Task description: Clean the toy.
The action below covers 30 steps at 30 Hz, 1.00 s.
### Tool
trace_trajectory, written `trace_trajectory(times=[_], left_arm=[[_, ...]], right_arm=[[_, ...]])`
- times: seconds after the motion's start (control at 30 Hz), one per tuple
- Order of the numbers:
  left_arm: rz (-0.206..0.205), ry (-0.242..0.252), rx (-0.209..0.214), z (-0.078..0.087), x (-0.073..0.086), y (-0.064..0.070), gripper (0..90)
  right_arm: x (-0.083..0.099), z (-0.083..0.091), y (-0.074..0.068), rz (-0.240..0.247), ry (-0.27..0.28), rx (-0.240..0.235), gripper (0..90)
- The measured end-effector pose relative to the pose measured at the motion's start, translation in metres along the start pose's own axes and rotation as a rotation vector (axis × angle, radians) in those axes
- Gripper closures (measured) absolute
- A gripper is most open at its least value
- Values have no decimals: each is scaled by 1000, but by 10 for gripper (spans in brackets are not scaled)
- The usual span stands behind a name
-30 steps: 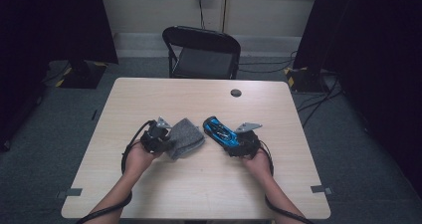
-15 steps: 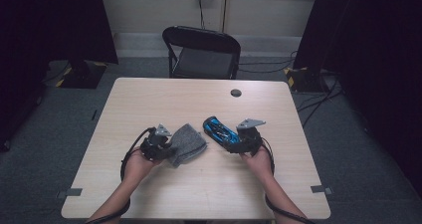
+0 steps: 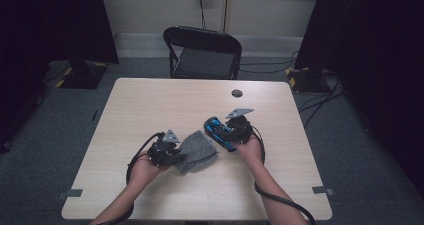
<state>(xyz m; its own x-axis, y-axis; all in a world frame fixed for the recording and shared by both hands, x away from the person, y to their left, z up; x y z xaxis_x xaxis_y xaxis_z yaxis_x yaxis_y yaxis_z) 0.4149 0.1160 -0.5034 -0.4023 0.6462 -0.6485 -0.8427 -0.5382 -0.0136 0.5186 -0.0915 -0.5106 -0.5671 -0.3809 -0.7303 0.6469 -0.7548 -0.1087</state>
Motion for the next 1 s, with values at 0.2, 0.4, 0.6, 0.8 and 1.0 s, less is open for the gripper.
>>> trace_trajectory(times=[0.2,0.4,0.6,0.8,1.0], left_arm=[[-44,29,43,2,-10,18,742],[-119,43,132,-7,-21,47,742],[-195,25,209,-29,-34,67,741],[-198,-21,224,-45,-40,64,736],[-148,-58,116,-47,-44,31,730]], right_arm=[[4,-9,-3,29,-23,4,442],[4,-7,-1,14,-34,3,467],[5,-7,-1,18,-21,-6,469],[7,-6,0,-6,-8,-7,474],[8,-5,0,-3,5,-10,476]])
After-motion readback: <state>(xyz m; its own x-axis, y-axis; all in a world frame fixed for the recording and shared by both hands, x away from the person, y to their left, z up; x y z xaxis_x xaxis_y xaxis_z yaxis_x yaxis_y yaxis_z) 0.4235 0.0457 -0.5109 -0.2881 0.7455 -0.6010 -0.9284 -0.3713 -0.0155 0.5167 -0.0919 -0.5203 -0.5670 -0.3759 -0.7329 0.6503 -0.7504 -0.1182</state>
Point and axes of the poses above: each handheld gripper's, and its own axes: z roughly backward along the jaws, x roughly out of its underside, y roughly to its right, the point moved 6 cm from there along -z, roughly forward along the jaws, and after that the axes turned 8 degrees about -z, right-handed, at the moved point
